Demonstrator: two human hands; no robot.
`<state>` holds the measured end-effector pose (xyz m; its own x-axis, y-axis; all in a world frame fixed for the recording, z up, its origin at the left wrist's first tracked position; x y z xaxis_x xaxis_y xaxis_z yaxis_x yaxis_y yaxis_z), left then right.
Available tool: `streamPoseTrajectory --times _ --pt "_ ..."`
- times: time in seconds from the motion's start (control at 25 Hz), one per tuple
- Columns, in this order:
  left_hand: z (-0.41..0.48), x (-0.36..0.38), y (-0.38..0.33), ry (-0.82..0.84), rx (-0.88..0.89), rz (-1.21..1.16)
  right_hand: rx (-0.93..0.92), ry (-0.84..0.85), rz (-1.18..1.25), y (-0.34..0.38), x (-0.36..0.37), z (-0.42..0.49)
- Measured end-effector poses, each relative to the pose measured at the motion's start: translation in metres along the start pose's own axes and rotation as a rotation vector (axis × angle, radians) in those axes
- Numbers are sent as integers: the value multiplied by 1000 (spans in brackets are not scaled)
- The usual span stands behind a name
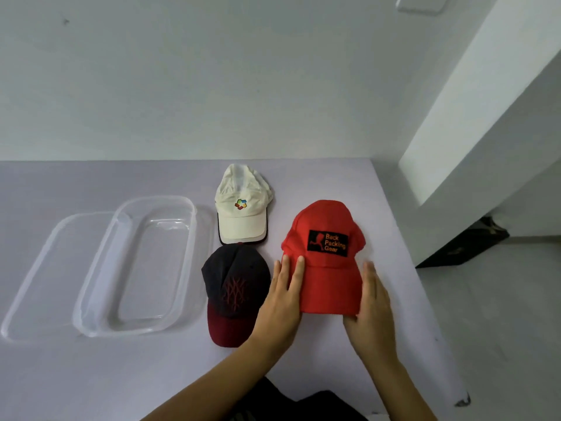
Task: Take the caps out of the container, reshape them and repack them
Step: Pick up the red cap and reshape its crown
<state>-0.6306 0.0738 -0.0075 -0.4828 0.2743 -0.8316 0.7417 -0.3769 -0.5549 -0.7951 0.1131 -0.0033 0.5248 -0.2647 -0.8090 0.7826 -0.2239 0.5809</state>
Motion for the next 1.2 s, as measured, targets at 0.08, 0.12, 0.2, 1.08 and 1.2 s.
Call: streamPoseTrajectory --times 0.08,0.12,0.2,1.08,1.2 --pt "-2 -5 1 -12 76 -10 48 74 139 -5 -2 3" --pt "0 -7 1 -15 103 -25 14 80 184 -5 -3 2" --pt "2 -11 1 -11 94 -157 -46 55 278 1 -3 -1" --pt "10 -71 17 35 114 -315 60 191 885 44 11 -3" --pt "14 -75 18 11 126 -304 -20 192 811 40 0 1"
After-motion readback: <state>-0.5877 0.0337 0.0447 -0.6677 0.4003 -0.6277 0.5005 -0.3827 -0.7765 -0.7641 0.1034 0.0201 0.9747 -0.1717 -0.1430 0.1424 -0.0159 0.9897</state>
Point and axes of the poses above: each hand's wrist, its own z-axis towards the middle knuckle, its own x-axis out of the palm, y = z × x, the point moved 2 cm from there along z, towards the middle knuckle, and after that the axes turned 3 degrees about x, right-handed, at the moved point
